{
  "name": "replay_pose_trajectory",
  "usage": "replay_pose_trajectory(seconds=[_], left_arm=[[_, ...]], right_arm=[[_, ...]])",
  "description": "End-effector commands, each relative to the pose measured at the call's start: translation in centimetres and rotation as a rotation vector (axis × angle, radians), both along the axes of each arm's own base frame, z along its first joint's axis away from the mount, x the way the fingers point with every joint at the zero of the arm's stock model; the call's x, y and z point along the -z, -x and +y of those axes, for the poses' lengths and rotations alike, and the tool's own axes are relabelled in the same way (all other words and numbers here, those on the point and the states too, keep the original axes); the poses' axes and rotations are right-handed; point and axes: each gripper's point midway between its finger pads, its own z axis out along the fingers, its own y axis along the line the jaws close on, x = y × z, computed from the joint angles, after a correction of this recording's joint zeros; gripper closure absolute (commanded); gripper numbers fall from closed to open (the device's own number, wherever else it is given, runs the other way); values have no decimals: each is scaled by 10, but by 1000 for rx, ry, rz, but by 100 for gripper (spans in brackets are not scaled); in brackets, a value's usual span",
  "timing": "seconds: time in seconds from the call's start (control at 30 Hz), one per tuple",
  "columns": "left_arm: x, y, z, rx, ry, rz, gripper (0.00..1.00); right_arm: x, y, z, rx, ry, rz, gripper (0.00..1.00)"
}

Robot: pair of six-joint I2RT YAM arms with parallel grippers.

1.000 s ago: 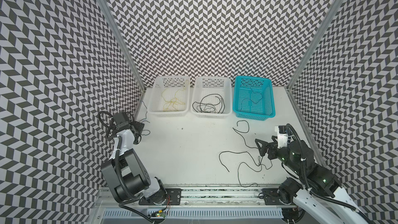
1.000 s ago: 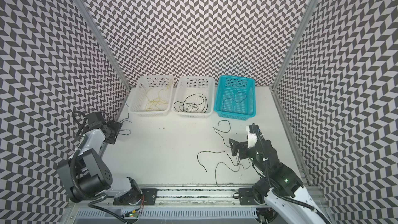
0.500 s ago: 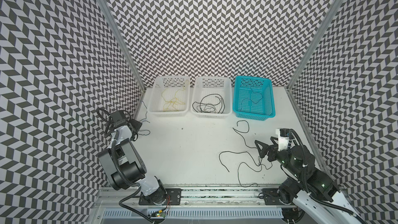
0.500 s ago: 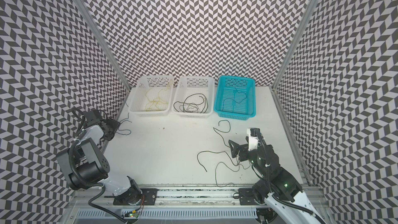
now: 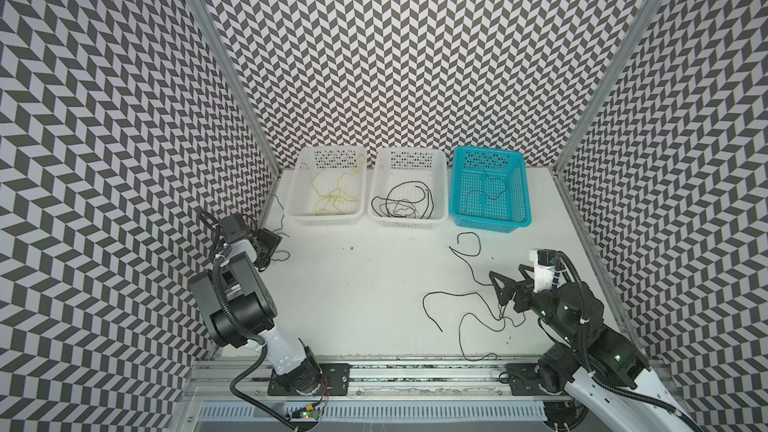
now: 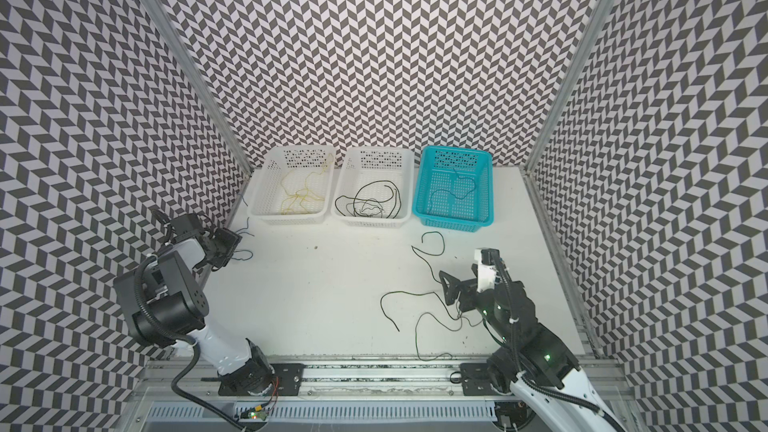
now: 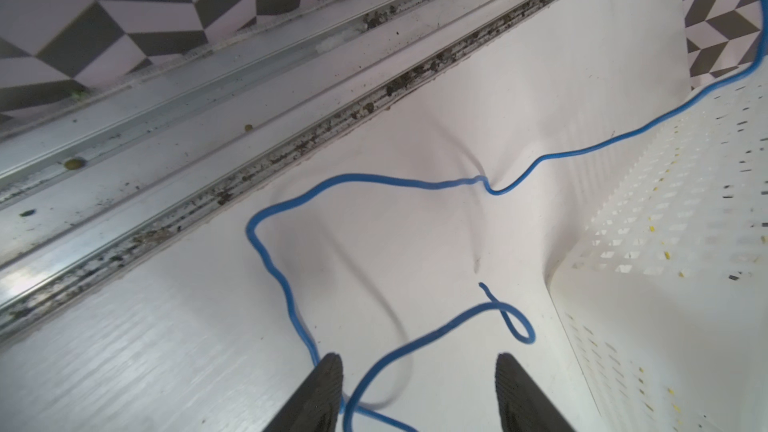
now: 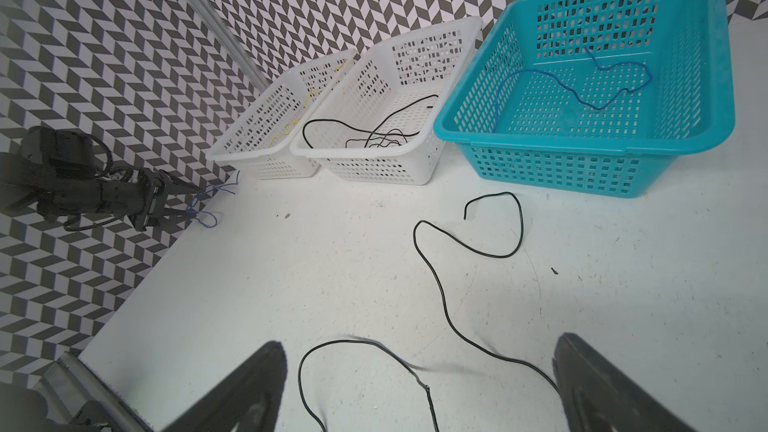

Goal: Untangle the cables
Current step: 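Lower the left gripper onto the loose blue wire and close it, then lift the blue wire with the left gripper and carry it over the teal basket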

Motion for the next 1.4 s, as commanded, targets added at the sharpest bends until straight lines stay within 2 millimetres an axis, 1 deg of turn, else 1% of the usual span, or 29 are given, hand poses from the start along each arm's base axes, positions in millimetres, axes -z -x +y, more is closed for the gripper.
replay_pose_trajectory(seconds=[0.0,0.1,0.3,0.37,0.6,0.7,0.83,0.9,0.97,1.07,1.27,1.37], left_arm=[[-5,-11,0,24,-5,-33,44],[-4,-11,0,28,-4,-25,49],[7,-9,-2,37,11,12,67],[9,-8,-2,38,14,22,71],[9,-4,-1,38,6,46,90],[6,-2,-1,34,4,48,100],[1,3,-4,29,10,56,100],[-2,14,-6,-1,13,89,100],[-10,26,-8,-31,6,99,100],[-29,43,-12,-94,-14,71,100],[-74,70,-39,-115,-51,-9,100],[-104,80,-58,-105,-92,-78,100]], right_arm=[[-14,-1,2,-6,-33,-54,0],[-13,-1,2,-6,-33,-53,0],[-14,0,-1,8,-34,-61,0],[-14,0,-2,9,-36,-63,0],[-13,0,-3,16,-37,-60,0],[-14,0,-3,18,-36,-61,0],[-15,0,-5,23,-35,-62,0],[-15,0,-6,28,-35,-62,0],[-15,0,-6,31,-37,-64,0],[-16,0,-6,34,-39,-63,0],[-14,-2,-4,30,-37,-44,0],[-12,-4,-2,28,-33,-30,0]])
